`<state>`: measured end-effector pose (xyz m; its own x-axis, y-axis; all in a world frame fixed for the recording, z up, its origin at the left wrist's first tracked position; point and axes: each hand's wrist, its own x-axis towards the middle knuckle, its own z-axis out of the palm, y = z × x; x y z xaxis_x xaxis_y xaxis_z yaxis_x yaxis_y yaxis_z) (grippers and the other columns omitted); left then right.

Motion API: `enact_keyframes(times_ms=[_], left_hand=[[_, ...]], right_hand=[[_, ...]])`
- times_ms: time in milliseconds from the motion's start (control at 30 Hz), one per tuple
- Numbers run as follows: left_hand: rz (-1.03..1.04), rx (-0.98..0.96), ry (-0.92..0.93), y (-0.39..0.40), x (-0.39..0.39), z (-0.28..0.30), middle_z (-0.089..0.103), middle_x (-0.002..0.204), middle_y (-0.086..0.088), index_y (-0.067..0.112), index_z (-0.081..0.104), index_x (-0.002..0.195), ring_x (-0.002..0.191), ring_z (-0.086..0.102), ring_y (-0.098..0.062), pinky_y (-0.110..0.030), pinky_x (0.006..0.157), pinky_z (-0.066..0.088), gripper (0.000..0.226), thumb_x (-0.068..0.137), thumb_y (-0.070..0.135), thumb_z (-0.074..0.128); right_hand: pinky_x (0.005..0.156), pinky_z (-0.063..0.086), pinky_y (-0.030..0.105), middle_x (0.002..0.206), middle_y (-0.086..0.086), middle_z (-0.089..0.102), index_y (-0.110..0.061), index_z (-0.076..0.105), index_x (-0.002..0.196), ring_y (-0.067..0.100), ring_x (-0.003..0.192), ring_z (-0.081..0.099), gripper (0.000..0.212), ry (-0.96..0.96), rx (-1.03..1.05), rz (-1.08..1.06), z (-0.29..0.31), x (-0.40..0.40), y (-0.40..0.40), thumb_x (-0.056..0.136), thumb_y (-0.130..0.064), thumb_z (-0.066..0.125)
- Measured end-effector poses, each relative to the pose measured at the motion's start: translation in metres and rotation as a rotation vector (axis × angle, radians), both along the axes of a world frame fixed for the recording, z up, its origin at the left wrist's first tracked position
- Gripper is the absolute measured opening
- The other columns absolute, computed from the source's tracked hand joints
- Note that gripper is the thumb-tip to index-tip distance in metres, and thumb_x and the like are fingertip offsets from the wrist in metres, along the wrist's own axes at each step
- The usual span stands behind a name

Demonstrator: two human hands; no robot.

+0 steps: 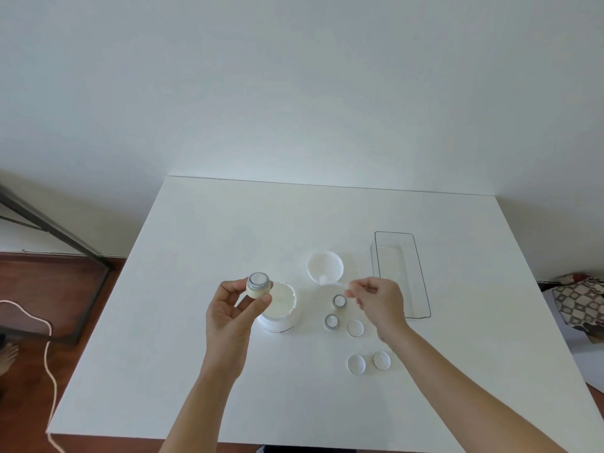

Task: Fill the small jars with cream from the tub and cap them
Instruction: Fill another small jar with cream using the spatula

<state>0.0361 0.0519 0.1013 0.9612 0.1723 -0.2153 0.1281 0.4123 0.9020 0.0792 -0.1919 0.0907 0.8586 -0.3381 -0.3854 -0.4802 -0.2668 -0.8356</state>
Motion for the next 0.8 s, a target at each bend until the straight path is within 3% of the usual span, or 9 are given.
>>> enact_keyframes(times_ms=[167, 300, 467, 567, 667, 733, 800], left_hand=[[-0.078, -0.017, 0.020, -0.011, 0.004, 0.003, 0.076, 0.111, -0.008, 0.024, 0.072, 0.096, 0.112, 0.070, -0.028, -0.044, 0.104, 0.046, 0.028, 0.072, 0.015, 0.084], [-0.127, -0.068, 0.028, -0.018, 0.006, 0.005, 0.075, 0.112, -0.008, 0.024, 0.074, 0.098, 0.115, 0.069, -0.031, -0.041, 0.103, 0.052, 0.031, 0.069, 0.022, 0.084], [-0.166, -0.111, 0.043, -0.024, 0.007, 0.004, 0.076, 0.110, -0.008, 0.022, 0.074, 0.101, 0.113, 0.070, -0.030, -0.034, 0.097, 0.056, 0.031, 0.071, 0.020, 0.081], [-0.171, -0.122, 0.059, -0.027, 0.009, 0.004, 0.075, 0.110, -0.009, 0.015, 0.069, 0.106, 0.111, 0.071, -0.031, -0.031, 0.091, 0.058, 0.036, 0.072, 0.017, 0.080], [-0.172, -0.132, 0.075, -0.029, 0.010, 0.003, 0.075, 0.110, -0.009, 0.010, 0.064, 0.110, 0.110, 0.071, -0.031, -0.031, 0.089, 0.058, 0.033, 0.079, 0.006, 0.073], [-0.181, -0.138, 0.073, -0.031, 0.011, 0.002, 0.075, 0.110, -0.009, 0.009, 0.064, 0.110, 0.109, 0.072, -0.031, -0.030, 0.088, 0.058, 0.031, 0.080, 0.003, 0.069], [-0.186, -0.157, 0.070, -0.033, 0.012, 0.004, 0.074, 0.111, -0.011, 0.008, 0.064, 0.111, 0.109, 0.072, -0.031, -0.030, 0.087, 0.058, 0.031, 0.081, 0.002, 0.068]], right_hand=[[0.069, 0.048, 0.026, 0.072, 0.002, 0.074, -0.015, 0.065, 0.071, 0.009, 0.065, 0.058, 0.016, 0.032, -0.078, -0.040, -0.018, 0.039, 0.005, 0.084, -0.009, 0.058], [0.061, 0.041, 0.022, 0.073, 0.007, 0.075, -0.005, 0.067, 0.079, 0.006, 0.065, 0.057, 0.014, 0.071, -0.119, -0.028, -0.041, 0.052, 0.010, 0.084, -0.005, 0.055], [0.058, 0.040, 0.020, 0.066, 0.003, 0.071, -0.011, 0.057, 0.074, 0.011, 0.069, 0.063, 0.011, 0.082, -0.142, -0.027, -0.055, 0.054, 0.011, 0.084, -0.006, 0.060], [0.057, 0.037, 0.018, 0.069, 0.006, 0.072, -0.006, 0.058, 0.082, 0.012, 0.065, 0.060, 0.006, 0.063, -0.189, 0.014, -0.058, 0.053, 0.010, 0.085, -0.009, 0.062], [0.058, 0.037, 0.010, 0.080, 0.013, 0.072, -0.003, 0.055, 0.099, 0.016, 0.068, 0.060, 0.015, 0.032, -0.266, 0.141, -0.051, 0.052, 0.003, 0.090, -0.013, 0.061], [0.072, 0.046, 0.023, 0.089, 0.016, 0.069, -0.003, 0.053, 0.110, 0.027, 0.083, 0.063, 0.019, 0.005, -0.338, 0.242, -0.039, 0.047, -0.003, 0.093, -0.012, 0.055], [0.072, 0.048, 0.033, 0.087, 0.016, 0.066, -0.004, 0.054, 0.110, 0.031, 0.087, 0.059, 0.019, -0.020, -0.453, 0.319, -0.029, 0.033, -0.012, 0.093, -0.007, 0.048]])
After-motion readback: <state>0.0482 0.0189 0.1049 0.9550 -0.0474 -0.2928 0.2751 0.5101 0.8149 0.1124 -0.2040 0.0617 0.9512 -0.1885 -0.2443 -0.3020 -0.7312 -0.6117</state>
